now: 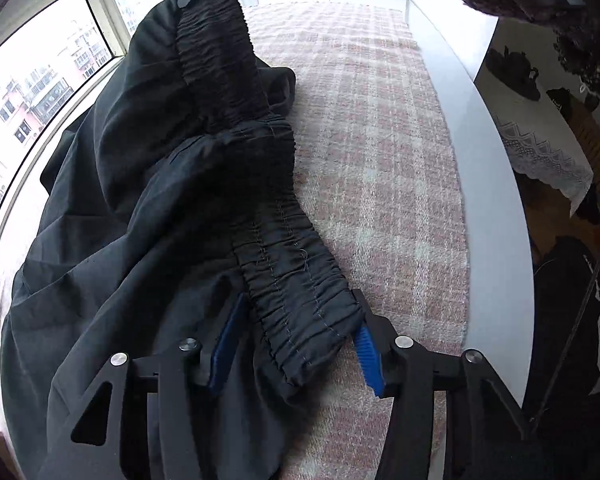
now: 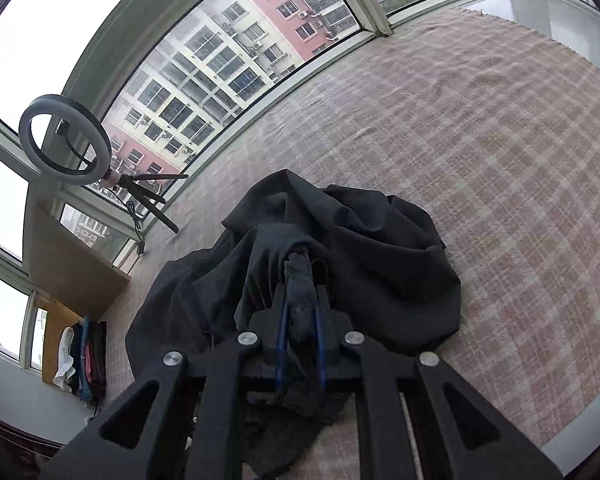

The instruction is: Fold clothes

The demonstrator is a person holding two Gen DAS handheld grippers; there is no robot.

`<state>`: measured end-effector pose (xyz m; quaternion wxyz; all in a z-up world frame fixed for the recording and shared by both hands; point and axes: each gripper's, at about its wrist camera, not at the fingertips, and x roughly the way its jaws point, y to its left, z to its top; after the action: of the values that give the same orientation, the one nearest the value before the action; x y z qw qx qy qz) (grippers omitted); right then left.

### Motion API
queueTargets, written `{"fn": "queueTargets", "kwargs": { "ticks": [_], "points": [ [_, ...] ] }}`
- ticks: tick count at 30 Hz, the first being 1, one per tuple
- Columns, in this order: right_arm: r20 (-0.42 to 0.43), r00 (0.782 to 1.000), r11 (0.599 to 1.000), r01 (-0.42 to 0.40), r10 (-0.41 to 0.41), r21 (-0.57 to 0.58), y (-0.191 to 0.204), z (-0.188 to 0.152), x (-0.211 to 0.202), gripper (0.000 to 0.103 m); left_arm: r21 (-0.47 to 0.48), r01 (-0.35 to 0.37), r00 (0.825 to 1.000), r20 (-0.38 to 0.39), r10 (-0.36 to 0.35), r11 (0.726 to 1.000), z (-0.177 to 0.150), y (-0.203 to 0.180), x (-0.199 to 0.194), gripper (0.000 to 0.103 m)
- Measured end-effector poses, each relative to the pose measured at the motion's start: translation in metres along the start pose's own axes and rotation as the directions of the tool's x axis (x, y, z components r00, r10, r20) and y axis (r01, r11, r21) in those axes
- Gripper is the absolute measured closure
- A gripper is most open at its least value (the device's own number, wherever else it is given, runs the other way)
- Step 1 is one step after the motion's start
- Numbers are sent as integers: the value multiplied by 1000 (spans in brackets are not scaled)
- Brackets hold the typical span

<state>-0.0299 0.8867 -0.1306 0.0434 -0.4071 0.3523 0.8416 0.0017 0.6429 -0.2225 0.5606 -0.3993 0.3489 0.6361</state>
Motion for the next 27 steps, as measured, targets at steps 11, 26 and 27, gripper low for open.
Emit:
{"fn": "queueTargets", "kwargs": {
  "ticks": [11, 26, 27],
  "points": [
    [131, 967, 972, -228, 219, 61, 53, 44, -27, 92, -322, 32, 957, 282, 64, 946, 24, 120, -187, 92],
    [576, 817, 995, 56, 3, -85, 150, 148, -346, 92, 148, 272, 750, 586, -306, 951, 177, -41, -346, 92],
    [594, 804, 989, 99, -18, -105, 172, 152, -367, 92, 175, 272, 719, 617, -320, 946, 178, -47, -364, 92]
  ]
}}
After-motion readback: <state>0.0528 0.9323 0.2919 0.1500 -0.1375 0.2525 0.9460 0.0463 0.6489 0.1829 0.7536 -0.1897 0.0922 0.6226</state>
